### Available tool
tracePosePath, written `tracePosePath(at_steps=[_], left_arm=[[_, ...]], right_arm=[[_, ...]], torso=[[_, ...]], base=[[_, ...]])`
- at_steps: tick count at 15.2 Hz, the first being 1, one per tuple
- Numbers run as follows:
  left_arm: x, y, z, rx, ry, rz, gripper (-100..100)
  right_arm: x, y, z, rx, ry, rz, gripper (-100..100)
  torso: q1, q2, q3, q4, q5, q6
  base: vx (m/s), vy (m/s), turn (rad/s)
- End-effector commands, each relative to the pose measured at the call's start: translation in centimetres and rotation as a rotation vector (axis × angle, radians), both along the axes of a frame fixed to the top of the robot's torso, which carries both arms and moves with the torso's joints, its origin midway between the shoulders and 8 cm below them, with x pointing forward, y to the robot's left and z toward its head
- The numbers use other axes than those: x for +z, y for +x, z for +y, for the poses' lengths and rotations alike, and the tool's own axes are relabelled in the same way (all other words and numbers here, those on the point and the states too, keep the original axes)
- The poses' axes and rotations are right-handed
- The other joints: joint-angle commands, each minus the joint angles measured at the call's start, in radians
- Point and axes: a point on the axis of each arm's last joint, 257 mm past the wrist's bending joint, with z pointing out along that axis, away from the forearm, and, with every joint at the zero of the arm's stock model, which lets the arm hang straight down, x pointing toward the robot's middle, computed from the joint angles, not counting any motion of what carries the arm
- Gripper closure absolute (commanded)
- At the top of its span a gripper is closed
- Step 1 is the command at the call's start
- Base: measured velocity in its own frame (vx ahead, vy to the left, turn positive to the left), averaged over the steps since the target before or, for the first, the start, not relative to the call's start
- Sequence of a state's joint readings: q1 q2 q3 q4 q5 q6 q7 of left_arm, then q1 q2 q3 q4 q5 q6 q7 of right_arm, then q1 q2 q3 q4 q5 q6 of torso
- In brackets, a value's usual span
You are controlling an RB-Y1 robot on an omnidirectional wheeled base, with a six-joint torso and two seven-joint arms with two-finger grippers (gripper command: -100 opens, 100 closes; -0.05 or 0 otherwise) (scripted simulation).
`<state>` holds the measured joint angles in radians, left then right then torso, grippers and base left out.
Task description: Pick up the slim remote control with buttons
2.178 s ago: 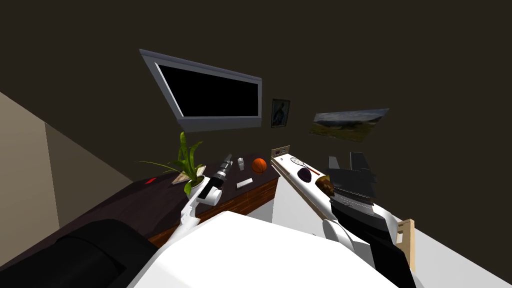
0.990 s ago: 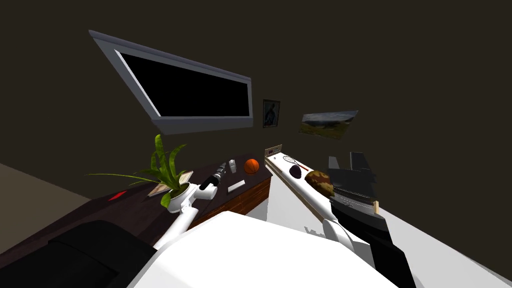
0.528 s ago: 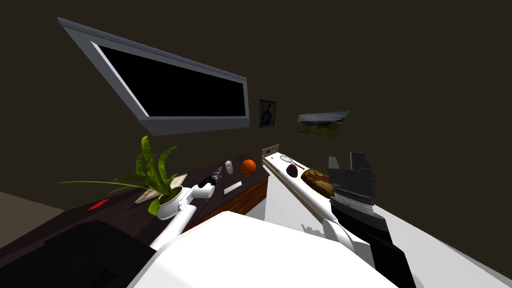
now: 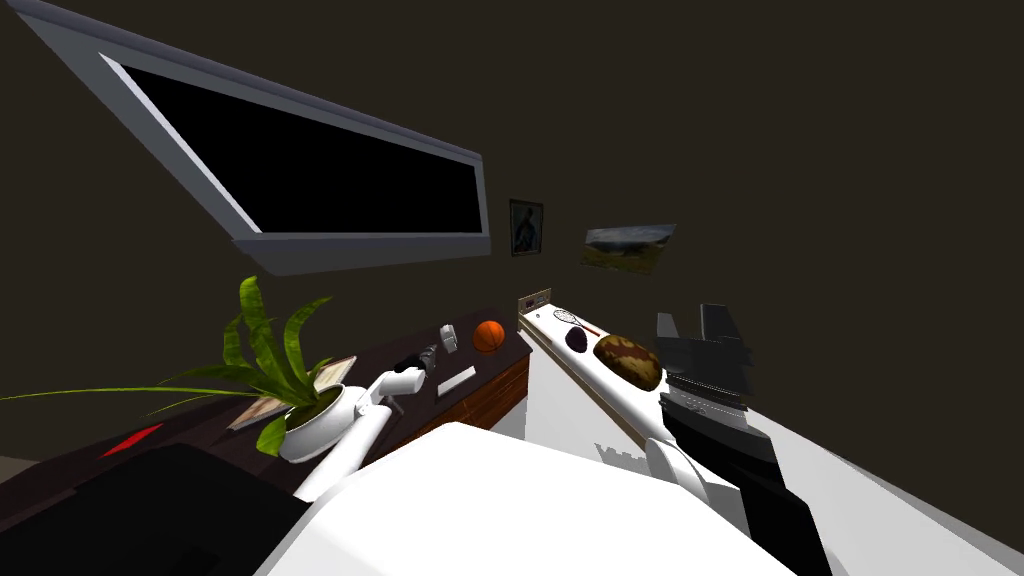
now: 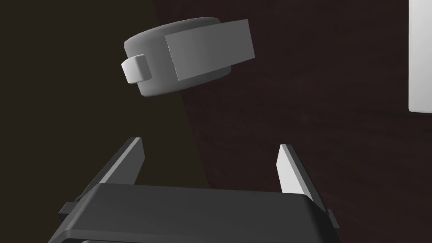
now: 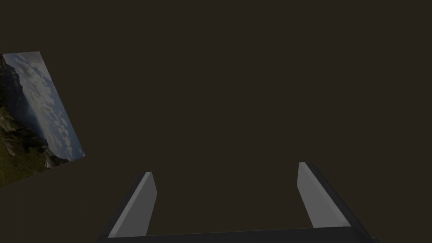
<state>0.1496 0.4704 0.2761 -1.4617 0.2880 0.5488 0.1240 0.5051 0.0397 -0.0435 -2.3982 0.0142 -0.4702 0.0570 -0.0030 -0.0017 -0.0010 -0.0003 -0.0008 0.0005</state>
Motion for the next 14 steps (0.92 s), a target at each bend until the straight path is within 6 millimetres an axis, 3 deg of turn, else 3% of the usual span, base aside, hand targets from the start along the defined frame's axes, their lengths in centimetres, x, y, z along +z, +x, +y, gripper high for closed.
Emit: tracePosePath(at_steps=[1, 3, 9, 14], left_arm=[[-2.2, -1.8, 1.0, 0.049, -0.039, 0.068, -100], [-2.4, -2.0, 1.0, 0.051, -0.042, 0.074, -100], [-7.1, -6.6, 3.1, 0.192, -0.166, 0.229, -100], [-8.9, -8.7, 3.3, 0.242, -0.218, 0.298, -100]], right_arm=[[0.0, 0.0, 0.0, 0.000, 0.000, 0.000, 0], [0.0, 0.0, 0.0, 0.000, 0.000, 0.000, 0], [0.0, 0.0, 0.0, 0.000, 0.000, 0.000, 0], [0.0, 0.0, 0.0, 0.000, 0.000, 0.000, 0]], torso=[[0.000, 0.000, 0.000, 0.000, 0.000, 0.000], [0.000, 0.000, 0.000, 0.000, 0.000, -0.001], [0.000, 0.000, 0.000, 0.000, 0.000, -0.001], [0.001, 0.000, 0.000, 0.000, 0.000, 0.000]], base=[[0.029, -0.037, -0.127], [0.021, -0.022, -0.005], [0.033, -0.031, -0.101], [0.030, -0.020, -0.076]])
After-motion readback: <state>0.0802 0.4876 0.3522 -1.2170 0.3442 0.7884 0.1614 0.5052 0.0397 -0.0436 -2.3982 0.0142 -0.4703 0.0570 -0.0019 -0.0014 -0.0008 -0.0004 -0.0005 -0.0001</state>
